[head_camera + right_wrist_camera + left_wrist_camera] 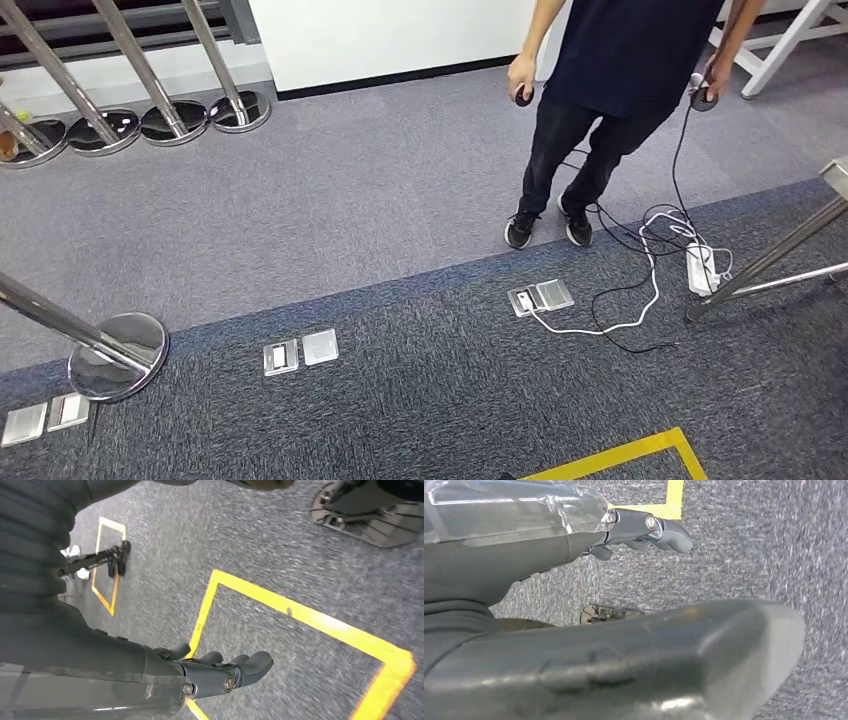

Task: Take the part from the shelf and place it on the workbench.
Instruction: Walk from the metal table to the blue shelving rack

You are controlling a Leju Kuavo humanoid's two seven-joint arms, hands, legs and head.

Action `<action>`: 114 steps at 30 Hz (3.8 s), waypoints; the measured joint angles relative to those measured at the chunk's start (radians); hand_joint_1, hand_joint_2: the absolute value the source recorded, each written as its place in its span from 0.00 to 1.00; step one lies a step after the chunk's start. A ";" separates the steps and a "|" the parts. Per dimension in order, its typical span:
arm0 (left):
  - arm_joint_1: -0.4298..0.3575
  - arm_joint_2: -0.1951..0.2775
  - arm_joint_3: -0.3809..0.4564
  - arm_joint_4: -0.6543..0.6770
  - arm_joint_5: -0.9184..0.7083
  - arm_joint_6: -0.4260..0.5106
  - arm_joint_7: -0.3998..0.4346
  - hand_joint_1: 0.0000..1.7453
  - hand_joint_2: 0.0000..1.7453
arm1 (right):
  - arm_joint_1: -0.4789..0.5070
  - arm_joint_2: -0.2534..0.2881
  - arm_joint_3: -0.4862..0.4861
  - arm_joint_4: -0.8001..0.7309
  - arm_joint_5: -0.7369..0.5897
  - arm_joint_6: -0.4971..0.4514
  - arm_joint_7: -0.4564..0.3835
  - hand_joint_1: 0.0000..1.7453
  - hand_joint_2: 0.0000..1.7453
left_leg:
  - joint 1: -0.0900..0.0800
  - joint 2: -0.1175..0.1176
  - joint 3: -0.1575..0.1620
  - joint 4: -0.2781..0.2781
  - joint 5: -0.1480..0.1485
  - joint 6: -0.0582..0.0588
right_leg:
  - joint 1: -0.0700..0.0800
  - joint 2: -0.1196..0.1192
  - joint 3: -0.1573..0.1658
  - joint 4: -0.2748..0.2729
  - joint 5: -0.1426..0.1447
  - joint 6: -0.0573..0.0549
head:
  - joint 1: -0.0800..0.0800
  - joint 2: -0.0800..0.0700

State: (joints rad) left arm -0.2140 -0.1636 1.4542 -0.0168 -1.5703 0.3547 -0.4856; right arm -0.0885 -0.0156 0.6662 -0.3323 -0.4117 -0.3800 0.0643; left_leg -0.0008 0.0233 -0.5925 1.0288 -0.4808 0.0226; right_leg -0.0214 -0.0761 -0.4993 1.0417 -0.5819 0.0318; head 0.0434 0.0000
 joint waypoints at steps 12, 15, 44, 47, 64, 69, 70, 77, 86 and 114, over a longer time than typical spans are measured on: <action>-0.004 0.000 0.000 0.000 0.000 0.001 0.000 0.00 0.00 | 0.008 -0.003 0.029 0.001 -0.048 -0.003 -0.004 0.00 1.00 | 0.004 -0.134 -0.004 0.023 -0.013 -0.014 | -0.008 0.151 -0.054 0.007 0.046 -0.006 | 0.016 0.000; 0.000 0.000 0.000 0.000 0.000 0.001 0.000 0.00 0.00 | 0.005 -0.003 0.038 0.001 -0.049 -0.003 -0.004 0.00 1.00 | 0.006 -0.119 -0.013 0.043 -0.025 -0.030 | -0.007 0.118 -0.048 0.001 0.050 -0.023 | 0.010 0.000; -0.004 0.000 -0.002 0.000 0.000 -0.006 0.014 0.00 0.00 | 0.005 -0.010 0.090 0.001 -0.084 -0.010 -0.010 0.00 1.00 | 0.000 -0.139 0.002 0.015 -0.014 -0.015 | 0.000 0.132 -0.051 -0.001 0.050 -0.021 | 0.010 0.000; -0.003 0.000 -0.002 0.000 0.000 -0.006 0.014 0.00 0.00 | 0.003 -0.011 0.094 0.001 -0.084 -0.009 -0.009 0.00 1.00 | -0.001 -0.077 -0.031 0.092 -0.058 -0.030 | -0.002 0.097 -0.043 -0.011 0.053 -0.036 | 0.000 0.000; -0.006 -0.002 -0.002 0.000 0.000 -0.004 0.014 0.00 0.00 | -0.010 -0.013 0.113 0.001 -0.084 0.000 -0.003 0.00 1.00 | -0.007 -0.021 0.016 -0.015 -0.003 0.019 | 0.004 0.062 -0.079 0.161 -0.082 -0.007 | 0.005 0.000; -0.006 -0.004 -0.002 0.000 0.000 -0.004 0.016 0.00 0.00 | -0.003 -0.014 0.113 0.003 -0.093 0.004 -0.001 0.00 1.00 | -0.005 -0.087 0.023 -0.007 -0.011 0.015 | -0.001 0.086 -0.114 0.145 0.003 -0.003 | 0.012 0.000; -0.006 -0.004 -0.002 0.000 0.000 -0.004 0.017 0.00 0.00 | -0.003 -0.014 0.114 0.003 -0.095 0.004 -0.001 0.00 1.00 | -0.004 -0.099 0.023 -0.001 -0.016 0.009 | -0.004 0.110 -0.092 0.084 0.034 -0.003 | 0.013 0.000; -0.007 -0.004 -0.002 0.000 0.000 -0.004 0.021 0.00 0.00 | -0.001 -0.014 0.120 0.005 -0.103 0.004 -0.001 0.00 1.00 | 0.000 -0.093 -0.014 0.061 -0.048 -0.028 | -0.005 0.111 -0.057 0.000 0.055 -0.032 | 0.001 0.000; -0.007 -0.004 -0.002 0.000 0.000 -0.004 0.022 0.00 0.00 | 0.000 -0.014 0.130 0.005 -0.133 -0.001 -0.006 0.00 1.00 | -0.003 0.015 -0.022 0.067 -0.020 -0.025 | 0.005 0.000 -0.029 -0.004 0.031 -0.037 | -0.007 0.000; 0.000 -0.006 -0.002 0.000 0.000 -0.002 0.023 0.00 0.00 | 0.000 -0.023 0.164 0.006 -0.157 -0.005 -0.004 0.00 1.00 | 0.005 -0.030 -0.100 0.242 -0.102 -0.042 | 0.002 0.021 -0.050 0.001 0.045 -0.045 | -0.009 0.000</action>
State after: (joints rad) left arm -0.2139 -0.1698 1.4517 -0.0164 -1.5705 0.3525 -0.4624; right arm -0.0883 -0.0381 0.8304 -0.3262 -0.5692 -0.3849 0.0605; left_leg 0.0038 -0.0064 -0.6920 1.2705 -0.5826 -0.0195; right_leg -0.0199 -0.0551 -0.5498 1.0422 -0.5365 -0.0134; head 0.0347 0.0000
